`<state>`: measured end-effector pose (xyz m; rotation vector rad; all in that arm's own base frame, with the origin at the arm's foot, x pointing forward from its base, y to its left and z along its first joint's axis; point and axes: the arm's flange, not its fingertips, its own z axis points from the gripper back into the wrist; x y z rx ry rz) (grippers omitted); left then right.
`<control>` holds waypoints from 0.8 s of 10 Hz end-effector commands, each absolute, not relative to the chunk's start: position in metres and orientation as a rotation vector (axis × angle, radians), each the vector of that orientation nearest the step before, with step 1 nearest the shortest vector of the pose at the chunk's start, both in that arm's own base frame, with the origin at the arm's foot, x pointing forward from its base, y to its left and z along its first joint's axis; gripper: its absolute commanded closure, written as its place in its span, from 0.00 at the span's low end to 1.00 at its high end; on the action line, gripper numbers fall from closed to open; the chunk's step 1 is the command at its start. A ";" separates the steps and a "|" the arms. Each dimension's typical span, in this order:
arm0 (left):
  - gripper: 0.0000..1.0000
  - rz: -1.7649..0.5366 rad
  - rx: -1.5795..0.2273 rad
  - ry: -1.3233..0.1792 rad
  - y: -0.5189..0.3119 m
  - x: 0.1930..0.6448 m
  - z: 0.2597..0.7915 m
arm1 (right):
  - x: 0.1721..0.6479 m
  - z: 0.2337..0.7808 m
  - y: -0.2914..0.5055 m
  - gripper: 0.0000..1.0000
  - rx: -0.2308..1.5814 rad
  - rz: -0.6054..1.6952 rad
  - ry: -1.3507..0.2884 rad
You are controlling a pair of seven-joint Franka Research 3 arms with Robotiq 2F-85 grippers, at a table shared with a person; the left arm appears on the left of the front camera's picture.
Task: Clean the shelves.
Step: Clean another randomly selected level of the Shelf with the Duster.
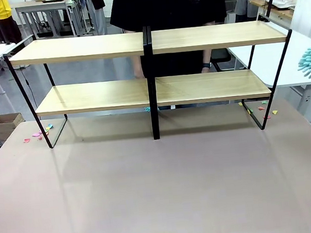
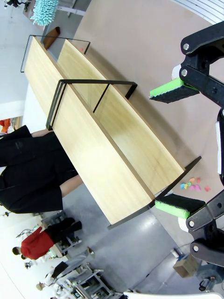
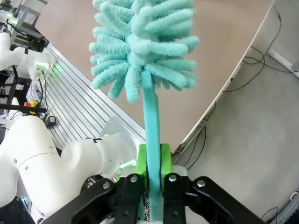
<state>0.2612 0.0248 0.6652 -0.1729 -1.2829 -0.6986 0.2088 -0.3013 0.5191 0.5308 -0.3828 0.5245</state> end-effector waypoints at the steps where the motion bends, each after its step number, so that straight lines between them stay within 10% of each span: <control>1: 0.00 -0.696 -0.165 -1.282 0.025 0.261 0.665 | 0.204 0.522 -0.302 0.87 0.523 0.553 -0.392; 8: 0.00 -0.696 -0.165 -1.282 0.025 0.261 0.665 | 0.232 0.531 -0.284 0.87 0.505 0.609 -0.318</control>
